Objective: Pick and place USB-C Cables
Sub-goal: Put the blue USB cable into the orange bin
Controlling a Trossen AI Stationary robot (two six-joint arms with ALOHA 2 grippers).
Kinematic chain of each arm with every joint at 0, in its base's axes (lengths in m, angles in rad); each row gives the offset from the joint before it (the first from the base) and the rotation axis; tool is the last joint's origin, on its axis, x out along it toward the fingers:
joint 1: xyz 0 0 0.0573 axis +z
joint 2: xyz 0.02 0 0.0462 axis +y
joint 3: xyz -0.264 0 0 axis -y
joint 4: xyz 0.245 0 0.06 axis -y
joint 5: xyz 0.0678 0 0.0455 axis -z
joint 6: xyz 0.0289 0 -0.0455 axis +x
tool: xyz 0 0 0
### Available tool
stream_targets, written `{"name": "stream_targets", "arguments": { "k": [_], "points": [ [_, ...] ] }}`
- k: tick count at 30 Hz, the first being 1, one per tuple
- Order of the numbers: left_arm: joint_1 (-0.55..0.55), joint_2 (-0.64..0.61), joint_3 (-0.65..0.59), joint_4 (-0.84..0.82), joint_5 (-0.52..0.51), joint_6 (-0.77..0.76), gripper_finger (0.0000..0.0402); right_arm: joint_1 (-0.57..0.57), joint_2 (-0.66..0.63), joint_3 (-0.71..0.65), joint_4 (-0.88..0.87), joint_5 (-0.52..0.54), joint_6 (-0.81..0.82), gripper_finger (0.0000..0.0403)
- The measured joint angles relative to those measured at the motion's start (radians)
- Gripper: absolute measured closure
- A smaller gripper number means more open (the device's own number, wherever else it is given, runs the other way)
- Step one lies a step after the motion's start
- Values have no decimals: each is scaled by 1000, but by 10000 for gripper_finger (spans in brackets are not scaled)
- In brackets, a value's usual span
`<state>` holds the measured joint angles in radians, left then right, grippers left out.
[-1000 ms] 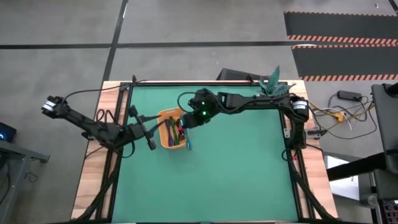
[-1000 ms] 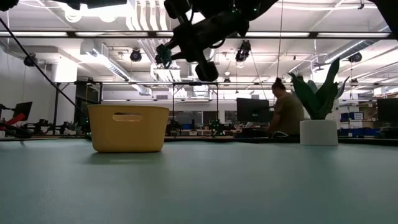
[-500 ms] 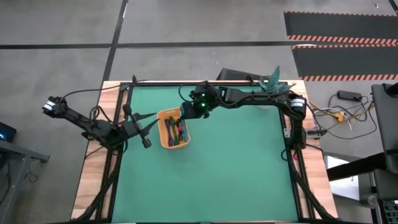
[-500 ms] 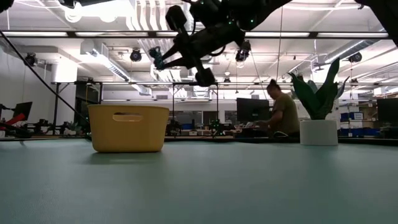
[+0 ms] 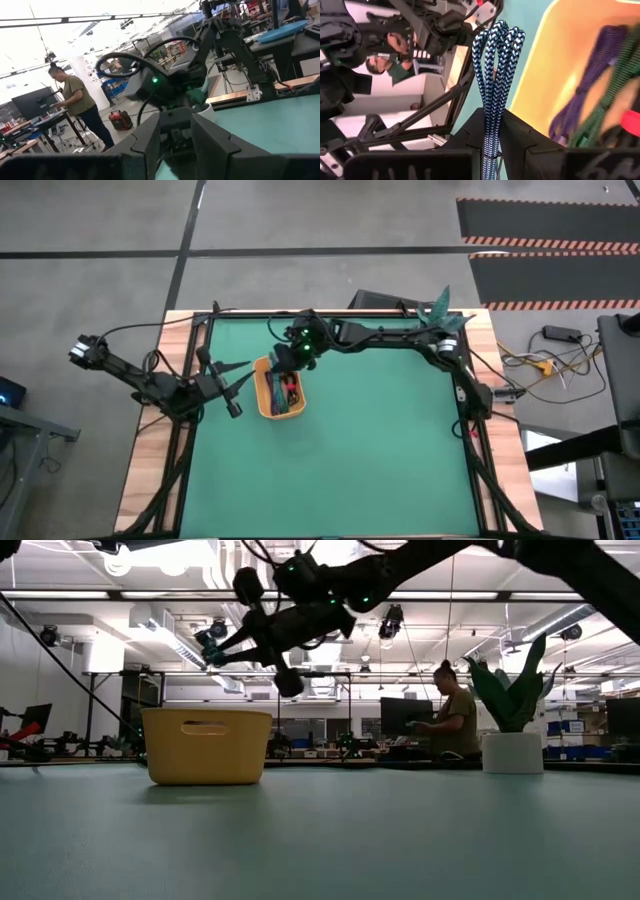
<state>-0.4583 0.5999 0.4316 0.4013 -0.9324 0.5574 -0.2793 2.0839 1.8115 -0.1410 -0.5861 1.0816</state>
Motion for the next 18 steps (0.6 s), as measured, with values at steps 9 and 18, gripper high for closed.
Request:
{"name": "stream_targets", "arguments": {
  "k": [9, 18],
  "points": [
    [0, 0, -6, 0, 0, 0, 306, 1, 140, 212, -4, -24, -35, 374],
    [0, -6, -11, 1, 0, 0, 306, -5, 177, 237, -45, 11, -19, 374]
  ]
}}
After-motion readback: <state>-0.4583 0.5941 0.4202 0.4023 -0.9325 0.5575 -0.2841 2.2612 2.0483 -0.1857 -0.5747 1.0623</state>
